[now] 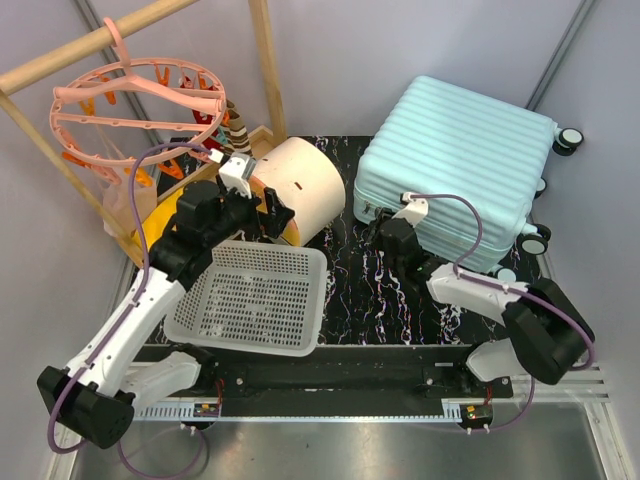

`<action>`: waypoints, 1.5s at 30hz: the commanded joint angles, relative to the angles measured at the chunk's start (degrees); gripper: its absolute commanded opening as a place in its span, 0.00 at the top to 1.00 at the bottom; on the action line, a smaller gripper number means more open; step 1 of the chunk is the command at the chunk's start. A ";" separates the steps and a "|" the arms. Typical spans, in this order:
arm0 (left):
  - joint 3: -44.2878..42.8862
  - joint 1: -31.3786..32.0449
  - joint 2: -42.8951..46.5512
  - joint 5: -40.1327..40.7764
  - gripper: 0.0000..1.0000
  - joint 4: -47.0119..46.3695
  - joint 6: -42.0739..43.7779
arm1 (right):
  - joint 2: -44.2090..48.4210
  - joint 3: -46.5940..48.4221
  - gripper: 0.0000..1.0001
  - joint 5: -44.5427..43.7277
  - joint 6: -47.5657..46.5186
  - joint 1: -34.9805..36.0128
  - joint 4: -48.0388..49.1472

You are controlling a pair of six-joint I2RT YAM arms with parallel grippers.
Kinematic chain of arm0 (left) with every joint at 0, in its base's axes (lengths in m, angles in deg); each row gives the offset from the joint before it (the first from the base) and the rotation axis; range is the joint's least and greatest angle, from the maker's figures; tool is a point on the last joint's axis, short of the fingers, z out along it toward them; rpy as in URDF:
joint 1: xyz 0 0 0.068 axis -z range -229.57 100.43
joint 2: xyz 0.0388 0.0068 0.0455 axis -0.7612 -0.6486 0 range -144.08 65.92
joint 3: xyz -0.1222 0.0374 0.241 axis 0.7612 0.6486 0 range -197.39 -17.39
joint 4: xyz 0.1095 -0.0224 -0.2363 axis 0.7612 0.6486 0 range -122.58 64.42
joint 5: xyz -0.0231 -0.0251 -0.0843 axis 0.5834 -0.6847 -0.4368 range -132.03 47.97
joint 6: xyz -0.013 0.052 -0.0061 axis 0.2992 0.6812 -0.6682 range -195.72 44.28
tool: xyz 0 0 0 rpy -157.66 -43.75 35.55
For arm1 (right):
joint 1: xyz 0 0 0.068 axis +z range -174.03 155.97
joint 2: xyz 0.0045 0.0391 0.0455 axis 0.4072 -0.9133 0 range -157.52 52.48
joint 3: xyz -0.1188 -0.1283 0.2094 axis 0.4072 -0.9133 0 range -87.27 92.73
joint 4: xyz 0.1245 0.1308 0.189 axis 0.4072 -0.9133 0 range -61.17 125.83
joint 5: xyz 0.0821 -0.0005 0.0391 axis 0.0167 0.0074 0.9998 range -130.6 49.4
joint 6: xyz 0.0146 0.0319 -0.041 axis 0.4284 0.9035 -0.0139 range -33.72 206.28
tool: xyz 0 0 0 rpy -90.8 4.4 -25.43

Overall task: Open, take out, and arrange the luggage
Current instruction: Adjust the luggage at the center of the board.

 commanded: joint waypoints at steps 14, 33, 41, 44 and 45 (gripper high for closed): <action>3.92 -1.70 3.29 -0.09 0.01 -2.03 3.51 | -13.30 8.78 0.55 -1.87 -8.97 -3.58 9.79; 4.44 -1.70 3.20 -1.59 0.01 -2.64 2.80 | -17.52 5.18 0.55 -5.20 -15.91 -3.58 25.17; 4.71 -1.78 3.02 -2.64 0.01 -2.99 2.36 | -19.89 7.90 0.58 -7.40 -18.02 -3.76 25.17; 4.71 -1.79 3.20 -2.47 0.01 -2.91 2.45 | -20.59 8.69 0.59 -7.40 -18.64 -3.76 25.97; 4.71 -1.70 3.20 -2.29 0.01 -2.99 2.45 | -20.77 8.95 0.59 -7.49 -18.64 -3.85 25.79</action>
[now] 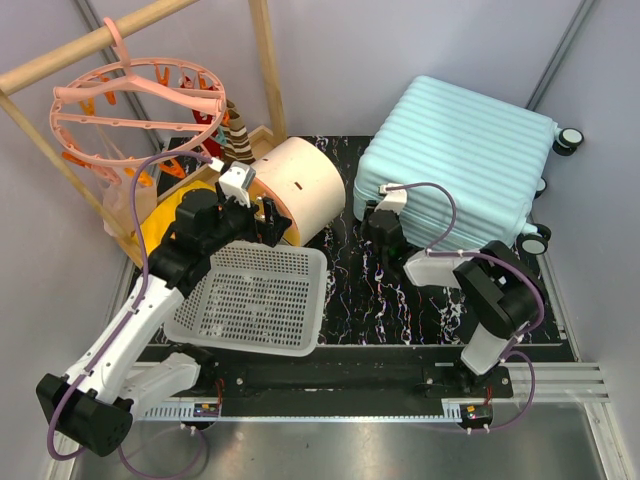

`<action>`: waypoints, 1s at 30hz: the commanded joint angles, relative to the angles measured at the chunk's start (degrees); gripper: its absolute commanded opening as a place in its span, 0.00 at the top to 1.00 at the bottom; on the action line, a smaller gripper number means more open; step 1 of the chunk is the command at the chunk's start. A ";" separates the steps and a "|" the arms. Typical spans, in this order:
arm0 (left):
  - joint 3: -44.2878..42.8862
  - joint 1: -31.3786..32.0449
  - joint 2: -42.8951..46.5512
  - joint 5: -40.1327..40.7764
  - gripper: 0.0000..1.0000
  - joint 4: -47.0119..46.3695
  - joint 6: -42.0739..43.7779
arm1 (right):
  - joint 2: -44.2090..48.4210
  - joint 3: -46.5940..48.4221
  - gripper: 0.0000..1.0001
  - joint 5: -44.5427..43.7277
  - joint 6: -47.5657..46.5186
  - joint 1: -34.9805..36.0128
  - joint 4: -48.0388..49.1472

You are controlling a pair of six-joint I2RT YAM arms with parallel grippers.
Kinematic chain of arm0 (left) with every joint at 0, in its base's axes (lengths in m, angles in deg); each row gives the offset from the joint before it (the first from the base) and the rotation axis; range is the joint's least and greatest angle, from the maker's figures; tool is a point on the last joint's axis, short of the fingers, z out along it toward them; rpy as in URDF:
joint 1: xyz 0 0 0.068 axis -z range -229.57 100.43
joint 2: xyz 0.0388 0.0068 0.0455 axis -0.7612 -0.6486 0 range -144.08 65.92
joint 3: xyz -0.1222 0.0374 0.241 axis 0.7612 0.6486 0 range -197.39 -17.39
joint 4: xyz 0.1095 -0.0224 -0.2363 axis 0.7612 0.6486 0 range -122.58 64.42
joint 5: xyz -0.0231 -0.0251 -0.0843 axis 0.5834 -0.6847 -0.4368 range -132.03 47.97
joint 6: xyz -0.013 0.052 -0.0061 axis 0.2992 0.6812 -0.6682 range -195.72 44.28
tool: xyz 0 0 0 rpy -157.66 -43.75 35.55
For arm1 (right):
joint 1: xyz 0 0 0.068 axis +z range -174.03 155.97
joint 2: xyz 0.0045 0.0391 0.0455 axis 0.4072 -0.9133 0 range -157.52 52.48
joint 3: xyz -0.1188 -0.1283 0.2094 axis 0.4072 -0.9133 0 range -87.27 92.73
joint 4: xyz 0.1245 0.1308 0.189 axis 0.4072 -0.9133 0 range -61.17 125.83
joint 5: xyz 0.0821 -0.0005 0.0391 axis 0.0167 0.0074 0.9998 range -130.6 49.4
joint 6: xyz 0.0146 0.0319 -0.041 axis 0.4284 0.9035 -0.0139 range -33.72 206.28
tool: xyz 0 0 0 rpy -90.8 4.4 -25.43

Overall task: Open, take out, and arrange the luggage
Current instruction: Adjust the luggage at the center of the board.

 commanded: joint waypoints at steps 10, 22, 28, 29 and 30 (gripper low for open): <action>0.29 -0.19 0.55 -1.46 0.01 -2.93 -0.11 | -1.45 6.37 0.78 -10.29 -0.65 -2.28 1.45; 0.65 -0.02 -0.24 -4.27 0.01 -3.98 -1.78 | 10.40 -4.16 1.00 -9.15 1.82 -2.28 -1.98; 0.82 1.30 -0.24 -3.66 0.01 -4.16 -1.69 | 20.86 -10.67 1.00 -6.51 2.52 -2.28 -8.92; 0.99 2.52 -0.06 -2.96 0.01 -4.25 -1.25 | 22.27 -11.46 1.00 -5.99 3.04 -2.28 -9.71; 1.08 3.32 0.03 -1.39 0.01 -3.90 -0.47 | 25.15 -12.86 1.00 -4.50 3.31 -2.28 -11.03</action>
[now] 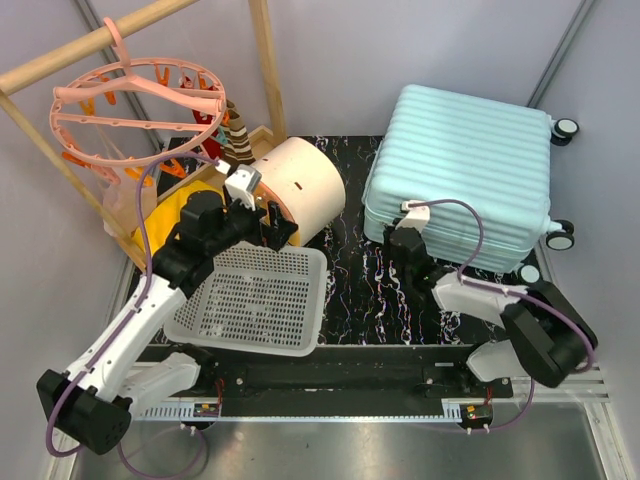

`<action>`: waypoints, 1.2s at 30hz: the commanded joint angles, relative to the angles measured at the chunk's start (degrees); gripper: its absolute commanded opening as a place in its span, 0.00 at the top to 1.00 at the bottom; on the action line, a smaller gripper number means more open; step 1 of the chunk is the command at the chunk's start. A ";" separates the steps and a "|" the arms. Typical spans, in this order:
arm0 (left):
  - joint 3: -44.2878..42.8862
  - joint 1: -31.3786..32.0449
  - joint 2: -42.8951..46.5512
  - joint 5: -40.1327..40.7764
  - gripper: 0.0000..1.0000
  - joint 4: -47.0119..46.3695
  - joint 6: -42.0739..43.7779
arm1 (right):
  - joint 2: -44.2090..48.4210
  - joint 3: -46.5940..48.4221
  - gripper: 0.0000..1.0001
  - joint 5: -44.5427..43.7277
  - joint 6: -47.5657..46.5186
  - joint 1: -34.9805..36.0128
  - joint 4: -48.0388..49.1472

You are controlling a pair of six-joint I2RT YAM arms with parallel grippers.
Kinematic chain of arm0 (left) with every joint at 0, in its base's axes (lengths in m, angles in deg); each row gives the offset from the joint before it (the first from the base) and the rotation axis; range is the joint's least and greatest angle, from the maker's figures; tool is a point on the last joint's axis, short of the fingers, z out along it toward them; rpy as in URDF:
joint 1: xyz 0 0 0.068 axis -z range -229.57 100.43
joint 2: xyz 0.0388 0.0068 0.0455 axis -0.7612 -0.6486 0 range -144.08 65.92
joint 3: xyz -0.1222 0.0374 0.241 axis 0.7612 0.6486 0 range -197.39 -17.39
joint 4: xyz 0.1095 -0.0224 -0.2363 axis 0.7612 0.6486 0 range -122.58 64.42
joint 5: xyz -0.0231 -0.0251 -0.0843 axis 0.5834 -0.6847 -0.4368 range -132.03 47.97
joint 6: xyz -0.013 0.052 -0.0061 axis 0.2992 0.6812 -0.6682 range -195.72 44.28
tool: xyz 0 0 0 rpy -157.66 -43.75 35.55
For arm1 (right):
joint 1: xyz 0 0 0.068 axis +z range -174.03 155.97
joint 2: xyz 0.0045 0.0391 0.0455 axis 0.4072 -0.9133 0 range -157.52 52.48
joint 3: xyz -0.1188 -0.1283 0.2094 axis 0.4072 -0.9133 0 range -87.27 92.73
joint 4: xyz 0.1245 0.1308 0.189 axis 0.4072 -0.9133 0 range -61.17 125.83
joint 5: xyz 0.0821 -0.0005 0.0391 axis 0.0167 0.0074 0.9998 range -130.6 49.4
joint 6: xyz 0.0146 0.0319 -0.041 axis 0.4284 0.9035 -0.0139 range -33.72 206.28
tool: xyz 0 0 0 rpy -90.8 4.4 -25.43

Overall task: Open, take out, and arrange the luggage
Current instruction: Adjust the luggage at the center of the board.

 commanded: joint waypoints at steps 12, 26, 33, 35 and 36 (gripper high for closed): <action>1.55 26.58 -6.90 22.28 0.04 -8.91 -6.02 | 25.65 -7.39 1.00 -0.35 1.30 -0.87 -14.73; -3.98 37.95 -32.05 31.52 0.05 -33.10 -21.84 | 36.90 -6.96 0.47 -4.58 -1.25 -0.87 -26.16; -4.78 39.10 -33.73 35.39 0.05 -35.21 -22.46 | 48.14 -4.32 0.40 3.03 -1.76 -0.96 -36.36; -4.43 39.02 -32.33 35.75 0.05 -35.12 -22.03 | 48.34 -3.53 0.41 7.10 -3.61 -0.96 -37.41; -4.25 38.93 -31.80 35.92 0.05 -35.04 -20.98 | 46.95 -2.83 0.43 9.46 -3.62 -0.87 -38.37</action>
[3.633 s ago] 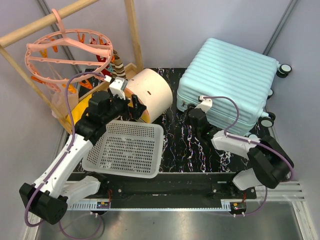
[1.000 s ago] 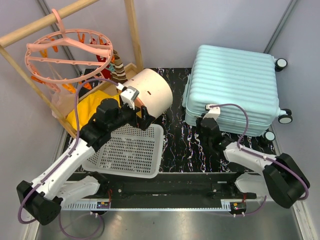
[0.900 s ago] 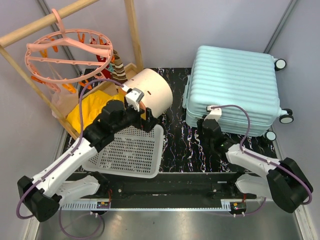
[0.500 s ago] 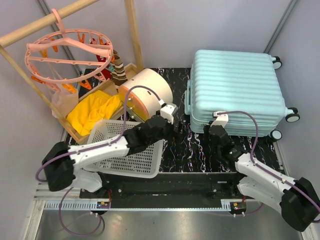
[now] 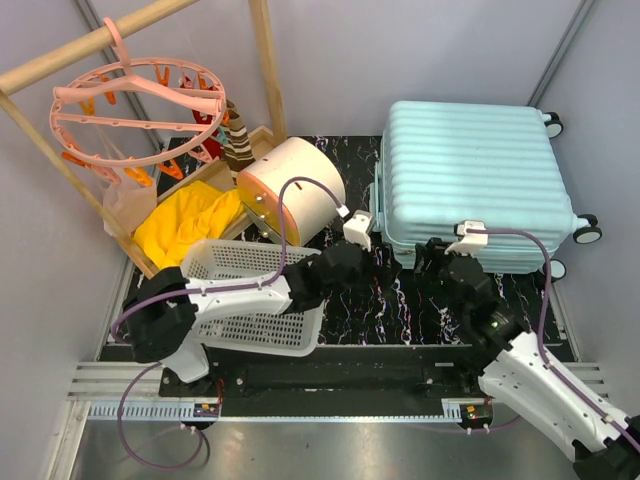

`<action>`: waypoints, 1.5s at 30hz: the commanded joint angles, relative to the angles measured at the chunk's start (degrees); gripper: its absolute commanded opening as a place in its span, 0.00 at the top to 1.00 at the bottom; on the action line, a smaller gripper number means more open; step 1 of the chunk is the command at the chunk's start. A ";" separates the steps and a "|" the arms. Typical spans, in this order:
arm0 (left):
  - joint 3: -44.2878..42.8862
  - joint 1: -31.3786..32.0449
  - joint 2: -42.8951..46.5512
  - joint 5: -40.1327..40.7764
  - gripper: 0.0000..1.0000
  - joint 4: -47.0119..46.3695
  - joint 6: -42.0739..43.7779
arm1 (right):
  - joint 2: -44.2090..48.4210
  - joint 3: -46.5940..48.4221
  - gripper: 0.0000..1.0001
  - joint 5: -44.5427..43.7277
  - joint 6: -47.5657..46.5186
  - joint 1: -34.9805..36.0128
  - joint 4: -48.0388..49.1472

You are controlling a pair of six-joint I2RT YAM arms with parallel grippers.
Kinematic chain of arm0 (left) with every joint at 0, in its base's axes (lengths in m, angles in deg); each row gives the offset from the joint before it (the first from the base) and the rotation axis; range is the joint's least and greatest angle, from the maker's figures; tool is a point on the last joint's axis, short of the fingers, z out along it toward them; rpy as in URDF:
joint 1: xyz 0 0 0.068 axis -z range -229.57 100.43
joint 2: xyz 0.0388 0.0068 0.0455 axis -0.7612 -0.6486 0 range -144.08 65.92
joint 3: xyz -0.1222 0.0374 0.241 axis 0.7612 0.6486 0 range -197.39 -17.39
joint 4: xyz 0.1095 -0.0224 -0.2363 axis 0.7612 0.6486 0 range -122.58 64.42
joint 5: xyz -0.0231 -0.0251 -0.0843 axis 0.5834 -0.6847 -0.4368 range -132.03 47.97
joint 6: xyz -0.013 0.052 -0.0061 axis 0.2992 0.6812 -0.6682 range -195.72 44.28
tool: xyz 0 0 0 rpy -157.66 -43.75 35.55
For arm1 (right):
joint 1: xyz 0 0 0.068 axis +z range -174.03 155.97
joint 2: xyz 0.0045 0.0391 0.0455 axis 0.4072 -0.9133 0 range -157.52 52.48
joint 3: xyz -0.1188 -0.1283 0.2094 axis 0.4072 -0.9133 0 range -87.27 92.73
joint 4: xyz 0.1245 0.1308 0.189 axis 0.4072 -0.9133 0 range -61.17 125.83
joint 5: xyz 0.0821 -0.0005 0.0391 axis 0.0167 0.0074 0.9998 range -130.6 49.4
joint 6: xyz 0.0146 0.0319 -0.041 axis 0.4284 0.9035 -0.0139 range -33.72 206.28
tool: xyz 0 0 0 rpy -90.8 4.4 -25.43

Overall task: Open, take out, and arrange the luggage
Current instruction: Adjust the luggage at the center of the board.

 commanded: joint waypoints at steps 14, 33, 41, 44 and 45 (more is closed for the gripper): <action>-1.40 -21.25 23.82 -16.52 0.01 23.45 11.29 | -11.40 8.41 0.55 13.18 2.70 -0.19 -6.68; -3.87 -36.91 29.63 -27.43 0.01 27.36 20.01 | -18.78 5.68 0.55 5.26 2.00 -0.28 2.01; -2.64 -38.23 30.60 -28.05 0.01 26.40 19.92 | -21.42 5.25 0.56 2.19 4.90 -0.28 1.84; -2.11 -38.67 30.87 -28.48 0.01 25.96 19.74 | -21.16 4.90 0.55 0.60 4.20 -0.28 3.06; -2.02 -38.85 30.87 -28.66 0.01 25.69 19.66 | -21.07 4.72 0.55 0.43 3.33 -0.28 3.85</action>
